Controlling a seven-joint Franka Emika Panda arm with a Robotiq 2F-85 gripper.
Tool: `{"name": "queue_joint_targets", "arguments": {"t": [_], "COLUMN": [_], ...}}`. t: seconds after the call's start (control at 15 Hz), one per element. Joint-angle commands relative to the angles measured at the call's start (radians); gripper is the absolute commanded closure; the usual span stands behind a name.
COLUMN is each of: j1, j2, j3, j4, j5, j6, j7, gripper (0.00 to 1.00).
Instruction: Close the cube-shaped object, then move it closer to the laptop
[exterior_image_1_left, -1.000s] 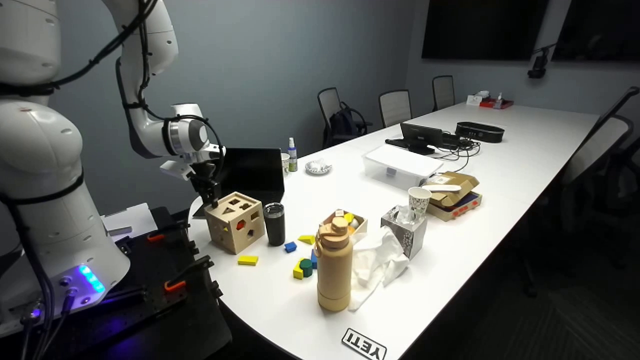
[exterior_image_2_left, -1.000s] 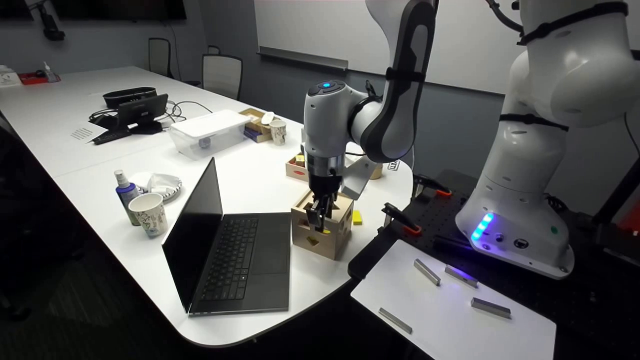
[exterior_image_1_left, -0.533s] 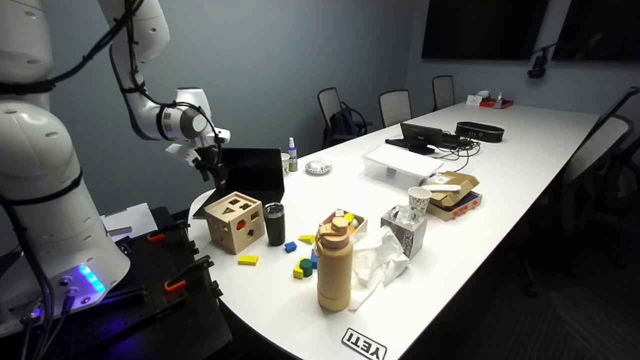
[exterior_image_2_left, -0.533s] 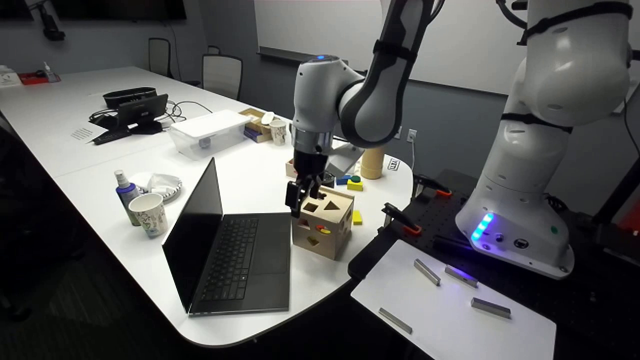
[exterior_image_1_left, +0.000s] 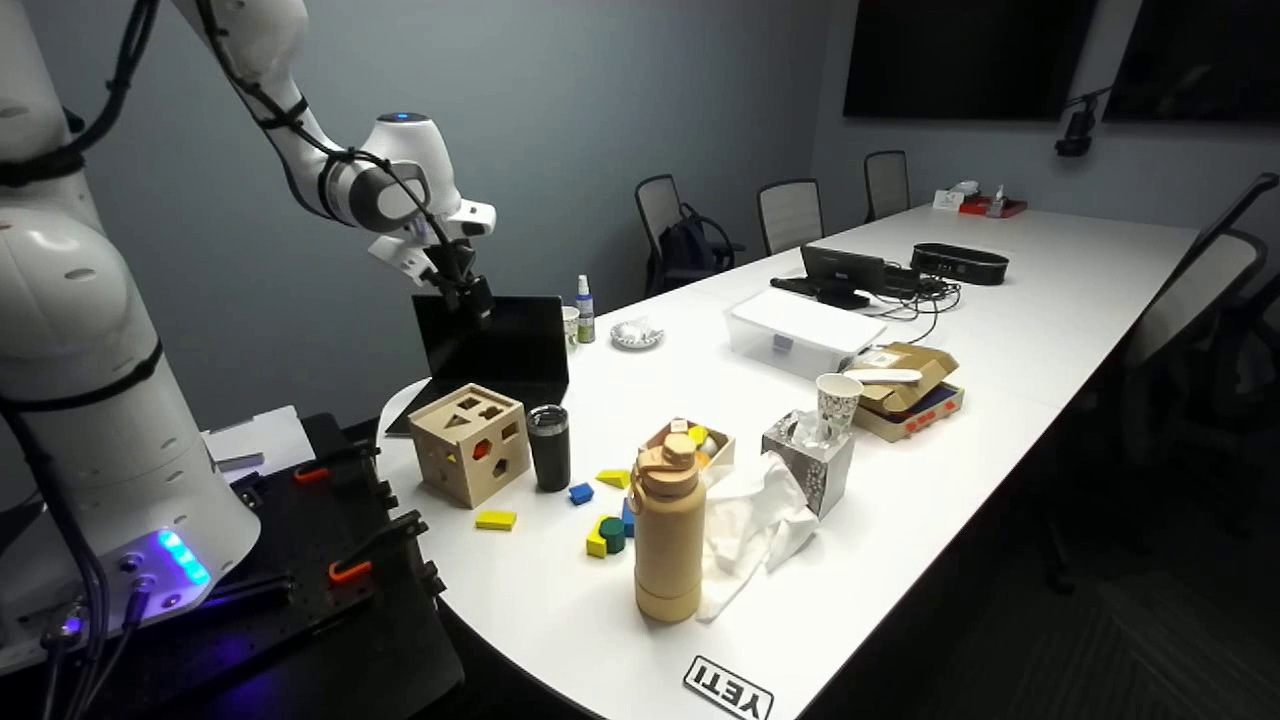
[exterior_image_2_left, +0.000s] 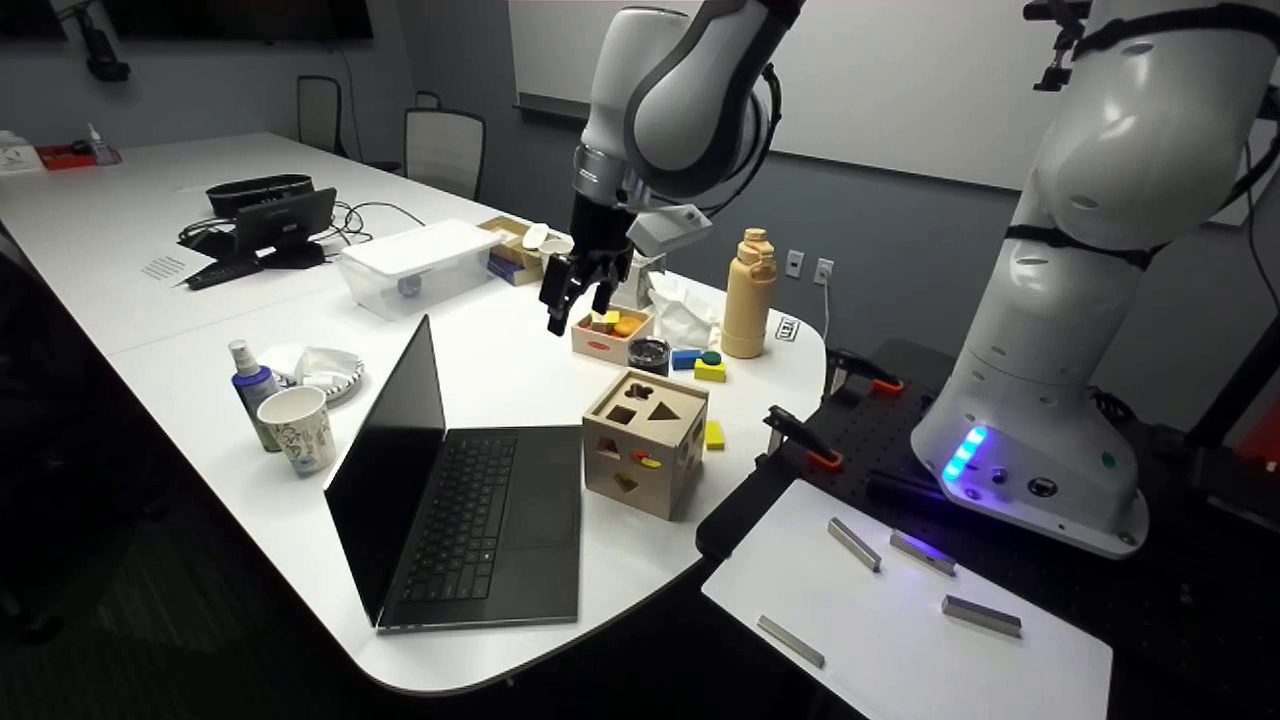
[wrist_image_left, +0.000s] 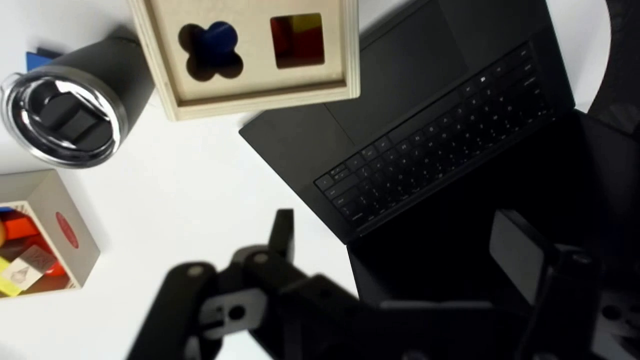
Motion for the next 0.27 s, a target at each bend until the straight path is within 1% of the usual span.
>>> {"name": "queue_joint_targets", "arguments": {"t": [0.0,0.2], "j1": [0.003,0.010], "j2": [-0.046,-0.063], "j3": [-0.024,-0.050], "j4": [0.017,0.017], "j5": [0.111,0.122], "j6": [-0.062,-0.085], "j7": [-0.110,-0.133], "gripper": [0.00,0.00]}}
